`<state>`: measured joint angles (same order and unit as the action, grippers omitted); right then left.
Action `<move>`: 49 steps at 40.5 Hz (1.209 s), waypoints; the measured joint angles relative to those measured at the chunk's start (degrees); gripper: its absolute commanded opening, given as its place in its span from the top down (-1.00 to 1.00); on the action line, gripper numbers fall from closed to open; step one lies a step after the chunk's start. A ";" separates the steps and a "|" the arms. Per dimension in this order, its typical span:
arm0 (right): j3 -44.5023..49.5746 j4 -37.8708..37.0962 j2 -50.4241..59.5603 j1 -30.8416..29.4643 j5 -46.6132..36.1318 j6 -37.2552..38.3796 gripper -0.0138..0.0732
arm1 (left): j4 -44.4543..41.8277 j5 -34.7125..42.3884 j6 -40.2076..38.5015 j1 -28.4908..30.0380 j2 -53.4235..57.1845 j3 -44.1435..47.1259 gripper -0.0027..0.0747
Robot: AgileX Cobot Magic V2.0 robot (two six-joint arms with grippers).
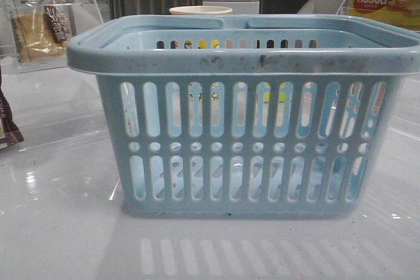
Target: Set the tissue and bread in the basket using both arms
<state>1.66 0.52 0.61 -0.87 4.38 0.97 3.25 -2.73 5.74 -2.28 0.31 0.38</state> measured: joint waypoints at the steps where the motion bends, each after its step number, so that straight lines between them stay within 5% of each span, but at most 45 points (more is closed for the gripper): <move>1: 0.00 0.00 0.00 0.00 0.00 0.00 0.56 | 0.00 0.00 0.00 0.00 0.00 0.00 0.68; 49: -4.56 0.00 0.00 0.00 -0.37 0.00 0.56 | 0.00 6.13 0.00 -0.34 0.00 -3.55 0.68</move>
<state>-2.89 0.52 0.61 -0.87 4.00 0.97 3.25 3.40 5.74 -2.61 0.31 -3.18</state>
